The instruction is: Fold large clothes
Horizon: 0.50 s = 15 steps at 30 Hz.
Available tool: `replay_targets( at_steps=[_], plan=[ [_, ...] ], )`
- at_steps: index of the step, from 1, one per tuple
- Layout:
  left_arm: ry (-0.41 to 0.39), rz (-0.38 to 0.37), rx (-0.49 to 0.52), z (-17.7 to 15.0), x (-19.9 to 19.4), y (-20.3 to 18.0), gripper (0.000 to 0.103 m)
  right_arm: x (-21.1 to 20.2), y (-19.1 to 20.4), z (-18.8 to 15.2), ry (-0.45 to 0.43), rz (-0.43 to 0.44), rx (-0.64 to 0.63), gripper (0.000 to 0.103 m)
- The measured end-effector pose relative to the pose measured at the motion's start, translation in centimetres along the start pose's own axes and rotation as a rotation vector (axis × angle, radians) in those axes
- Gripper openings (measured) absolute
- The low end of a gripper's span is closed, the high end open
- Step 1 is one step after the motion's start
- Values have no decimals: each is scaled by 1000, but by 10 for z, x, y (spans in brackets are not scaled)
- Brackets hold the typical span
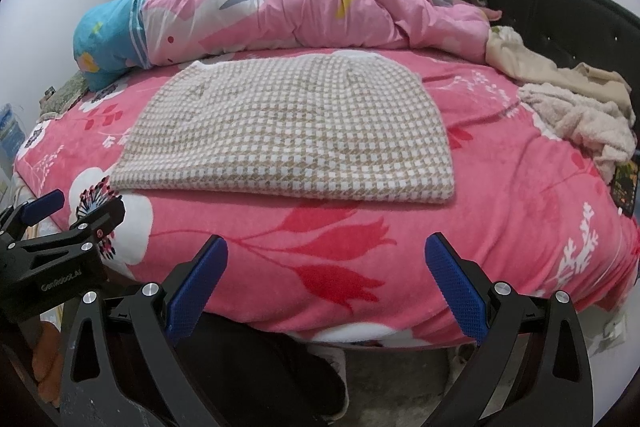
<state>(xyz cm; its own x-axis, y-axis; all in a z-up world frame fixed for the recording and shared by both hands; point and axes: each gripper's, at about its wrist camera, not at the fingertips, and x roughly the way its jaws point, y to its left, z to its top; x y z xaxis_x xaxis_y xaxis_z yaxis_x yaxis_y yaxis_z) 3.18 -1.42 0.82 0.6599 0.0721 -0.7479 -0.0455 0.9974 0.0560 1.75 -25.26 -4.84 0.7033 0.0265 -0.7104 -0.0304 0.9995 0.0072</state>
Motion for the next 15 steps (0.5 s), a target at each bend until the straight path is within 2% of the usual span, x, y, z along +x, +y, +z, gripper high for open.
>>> replay_targets(
  at_steps=[15],
  plan=[
    [1,-5,5,-2,-1,-2,98,3,-1,-2,6,-4,2,96]
  ],
)
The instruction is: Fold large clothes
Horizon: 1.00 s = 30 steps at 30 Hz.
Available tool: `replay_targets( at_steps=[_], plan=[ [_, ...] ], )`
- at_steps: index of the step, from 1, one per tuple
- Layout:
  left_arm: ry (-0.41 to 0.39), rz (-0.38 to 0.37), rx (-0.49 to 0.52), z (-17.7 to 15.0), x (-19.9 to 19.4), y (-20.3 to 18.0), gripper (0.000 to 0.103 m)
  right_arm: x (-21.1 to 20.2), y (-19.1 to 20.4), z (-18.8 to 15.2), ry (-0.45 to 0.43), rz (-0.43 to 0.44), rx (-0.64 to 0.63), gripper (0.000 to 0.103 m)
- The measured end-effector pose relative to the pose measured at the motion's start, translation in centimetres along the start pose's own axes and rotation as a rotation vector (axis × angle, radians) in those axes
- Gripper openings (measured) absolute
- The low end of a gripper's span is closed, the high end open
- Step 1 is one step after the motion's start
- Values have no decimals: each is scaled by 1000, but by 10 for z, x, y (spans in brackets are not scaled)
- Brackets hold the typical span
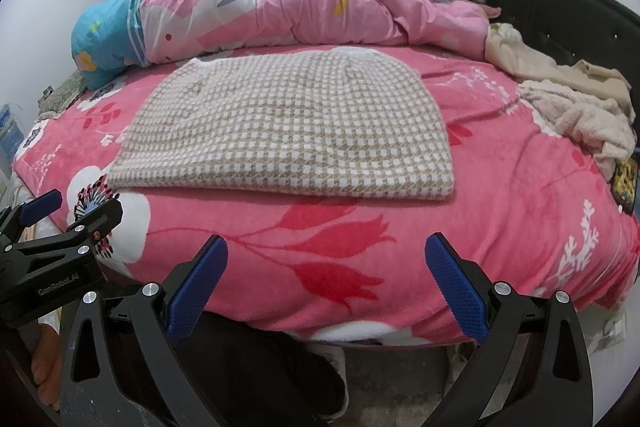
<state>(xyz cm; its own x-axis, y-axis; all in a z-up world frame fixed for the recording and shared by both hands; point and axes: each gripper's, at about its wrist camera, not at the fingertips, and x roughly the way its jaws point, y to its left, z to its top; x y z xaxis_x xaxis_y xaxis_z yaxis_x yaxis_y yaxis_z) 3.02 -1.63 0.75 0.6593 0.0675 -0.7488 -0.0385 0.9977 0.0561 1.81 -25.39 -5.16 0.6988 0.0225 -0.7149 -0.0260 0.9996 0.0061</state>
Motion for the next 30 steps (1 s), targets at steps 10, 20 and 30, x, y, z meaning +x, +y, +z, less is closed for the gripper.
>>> replay_targets(
  at_steps=[10,20,30],
  plan=[
    [6,-6,12,0,2,3,98,4,1,-2,7,-6,2,96],
    [5,-6,14,-1,2,2,98,4,1,-2,8,-7,3,96],
    [7,-6,15,0,2,2,98,4,1,-3,9,-7,3,96]
  ],
)
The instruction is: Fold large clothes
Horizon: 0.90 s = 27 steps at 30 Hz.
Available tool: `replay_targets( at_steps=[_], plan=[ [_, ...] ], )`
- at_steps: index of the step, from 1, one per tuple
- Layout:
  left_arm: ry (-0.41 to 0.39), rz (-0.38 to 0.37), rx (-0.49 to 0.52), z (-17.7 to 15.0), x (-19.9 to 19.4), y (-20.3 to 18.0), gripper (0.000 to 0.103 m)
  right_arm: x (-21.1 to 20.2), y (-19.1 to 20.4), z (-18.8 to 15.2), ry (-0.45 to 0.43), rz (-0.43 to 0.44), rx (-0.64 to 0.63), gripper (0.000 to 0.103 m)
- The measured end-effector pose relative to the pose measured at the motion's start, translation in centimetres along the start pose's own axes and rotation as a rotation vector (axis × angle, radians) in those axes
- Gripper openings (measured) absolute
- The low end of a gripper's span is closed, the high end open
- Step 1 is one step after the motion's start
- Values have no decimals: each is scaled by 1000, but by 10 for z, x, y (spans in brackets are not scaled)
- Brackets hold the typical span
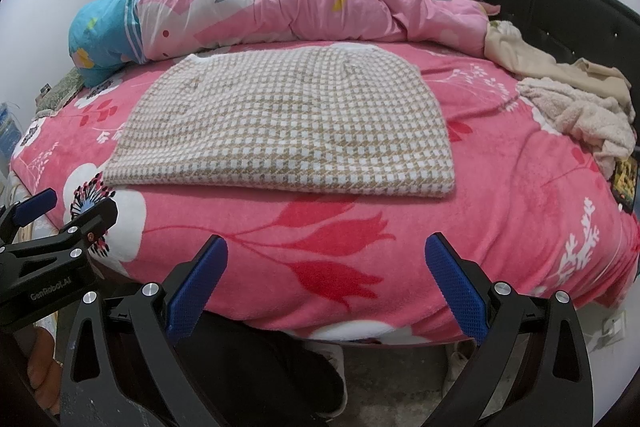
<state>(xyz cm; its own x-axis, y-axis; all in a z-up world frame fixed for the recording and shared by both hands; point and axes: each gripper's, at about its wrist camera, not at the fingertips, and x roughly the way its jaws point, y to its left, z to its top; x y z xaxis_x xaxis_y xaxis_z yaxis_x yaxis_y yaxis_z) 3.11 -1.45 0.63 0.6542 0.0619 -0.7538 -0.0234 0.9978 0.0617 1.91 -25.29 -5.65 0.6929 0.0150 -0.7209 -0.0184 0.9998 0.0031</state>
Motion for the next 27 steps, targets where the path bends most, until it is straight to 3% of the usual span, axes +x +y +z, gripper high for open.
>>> replay_targets(
  at_steps=[27],
  plan=[
    [2,-4,2,1,0,2,98,1,1,-1,0,-2,0,96]
  ],
)
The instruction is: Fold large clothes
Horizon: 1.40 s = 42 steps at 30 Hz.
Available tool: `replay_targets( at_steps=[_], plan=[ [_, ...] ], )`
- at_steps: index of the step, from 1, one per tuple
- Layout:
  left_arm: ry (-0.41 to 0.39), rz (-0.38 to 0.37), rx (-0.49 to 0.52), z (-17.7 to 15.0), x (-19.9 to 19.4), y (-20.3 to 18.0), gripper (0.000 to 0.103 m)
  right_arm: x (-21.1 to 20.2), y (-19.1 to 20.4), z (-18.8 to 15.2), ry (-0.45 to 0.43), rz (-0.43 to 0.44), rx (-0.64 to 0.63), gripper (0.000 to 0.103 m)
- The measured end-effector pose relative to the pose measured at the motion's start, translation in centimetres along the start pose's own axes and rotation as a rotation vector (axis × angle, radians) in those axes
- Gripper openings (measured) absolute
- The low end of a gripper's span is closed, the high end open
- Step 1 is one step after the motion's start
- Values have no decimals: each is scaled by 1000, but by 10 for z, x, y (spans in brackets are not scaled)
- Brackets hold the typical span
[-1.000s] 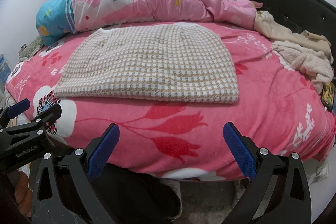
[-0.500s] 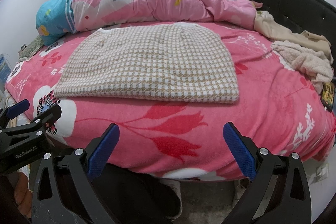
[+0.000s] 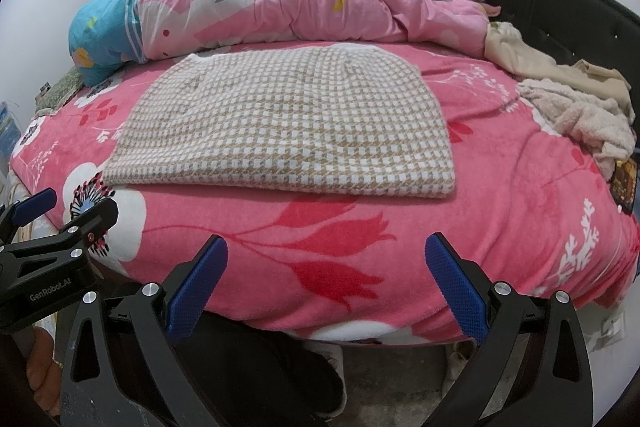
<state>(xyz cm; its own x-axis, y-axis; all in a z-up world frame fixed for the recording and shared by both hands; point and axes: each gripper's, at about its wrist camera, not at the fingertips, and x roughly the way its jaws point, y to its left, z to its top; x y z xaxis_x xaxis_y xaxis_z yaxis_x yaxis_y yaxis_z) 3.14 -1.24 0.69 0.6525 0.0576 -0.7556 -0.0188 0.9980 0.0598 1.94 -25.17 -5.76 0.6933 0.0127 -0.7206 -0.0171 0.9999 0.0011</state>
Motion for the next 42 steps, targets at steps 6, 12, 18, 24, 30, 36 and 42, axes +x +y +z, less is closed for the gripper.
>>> replay_targets(
  at_steps=[6,12,18,24,30,36,42],
  plan=[
    [-1,1,1,0,0,0,98,0,1,0,-3,-1,-2,96],
    [-3,0,3,2,-1,0,98,0,1,0,-4,-2,-2,96],
    [-3,1,2,2,-2,-1,98,0,2,1,-3,-3,-1,96],
    [-1,1,1,1,-1,-1,98,0,2,0,-3,-4,-1,96],
    [0,-1,2,2,-2,-1,98,-1,2,1,-1,-1,-6,96],
    [-1,-2,2,3,-2,-1,98,-1,3,1,-1,-3,-5,96],
    [-1,-2,3,3,-2,-1,98,-1,3,2,-1,-2,-5,96]
  ],
)
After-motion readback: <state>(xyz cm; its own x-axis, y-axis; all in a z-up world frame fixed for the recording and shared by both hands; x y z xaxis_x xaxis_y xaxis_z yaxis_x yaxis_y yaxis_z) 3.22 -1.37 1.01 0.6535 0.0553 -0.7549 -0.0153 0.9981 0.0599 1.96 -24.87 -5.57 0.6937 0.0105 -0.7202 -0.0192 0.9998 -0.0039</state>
